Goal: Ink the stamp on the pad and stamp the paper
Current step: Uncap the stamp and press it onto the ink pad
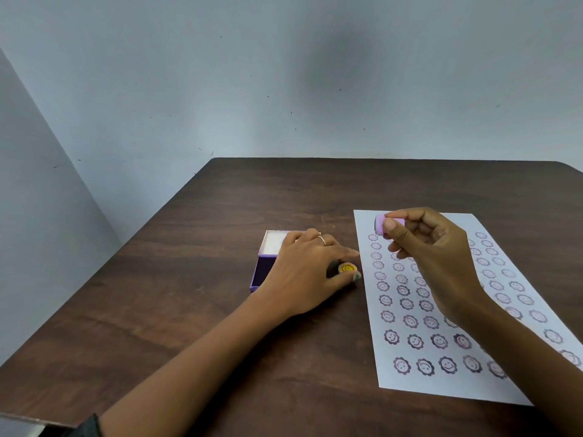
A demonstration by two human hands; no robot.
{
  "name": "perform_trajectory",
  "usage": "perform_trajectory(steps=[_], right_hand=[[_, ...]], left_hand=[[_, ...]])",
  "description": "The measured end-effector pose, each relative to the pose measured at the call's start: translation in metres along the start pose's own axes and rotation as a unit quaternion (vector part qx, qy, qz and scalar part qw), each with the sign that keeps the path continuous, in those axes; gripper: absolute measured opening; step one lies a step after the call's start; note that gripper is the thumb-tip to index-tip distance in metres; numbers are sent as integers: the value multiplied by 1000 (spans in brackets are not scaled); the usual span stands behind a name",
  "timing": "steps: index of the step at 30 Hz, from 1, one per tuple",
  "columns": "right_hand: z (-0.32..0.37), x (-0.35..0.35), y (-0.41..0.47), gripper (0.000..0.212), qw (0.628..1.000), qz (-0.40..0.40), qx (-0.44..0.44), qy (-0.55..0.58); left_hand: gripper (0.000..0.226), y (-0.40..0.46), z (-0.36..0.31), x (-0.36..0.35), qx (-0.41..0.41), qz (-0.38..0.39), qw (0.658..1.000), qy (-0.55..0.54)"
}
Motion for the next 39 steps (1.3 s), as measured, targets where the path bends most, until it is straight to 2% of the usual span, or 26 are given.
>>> perform_trajectory(steps=[3,6,9,13,16,20,25,29,34,39], right_hand=[[1,-2,-1,18,1000,10,8,-23],[2,-4,-2,20,999,22,17,-46],[2,-4,-4,22,996,30,15,-77],[3,-10,-6,29,993,48,19,-109],[10,-21,-9,24,991,70,33,-112],[25,-49,-19,25,987,130,54,-81],[37,-92,-24,27,975,209,48,-56],[42,-121,-28,19,959,249,79,-112],[39,-142,-31,21,933,274,123,-198],[36,-146,-33,23,925,285,123,-218]], left_hand=[[36,1,0,4,-2,-13,1000,-6],[32,3,4,20,-1,-59,998,-20],[24,1,24,40,37,-86,992,-86],[33,-15,62,53,111,-12,979,-169],[46,-32,85,57,160,31,953,-257],[56,-50,110,52,208,69,932,-287],[67,-54,118,47,187,131,939,-258],[67,-54,119,45,158,124,952,-229],[64,-55,118,45,141,111,961,-211],[60,-54,116,46,134,107,963,-208]])
Point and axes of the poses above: each hand's wrist, its own y-axis towards the middle knuckle, its own x-axis out of the back of the hand, z = x × y, the point moved 5 cm from there along y, towards the middle knuckle, and after that the axes turned 5 degrees about -z, right-handed, at the moved point
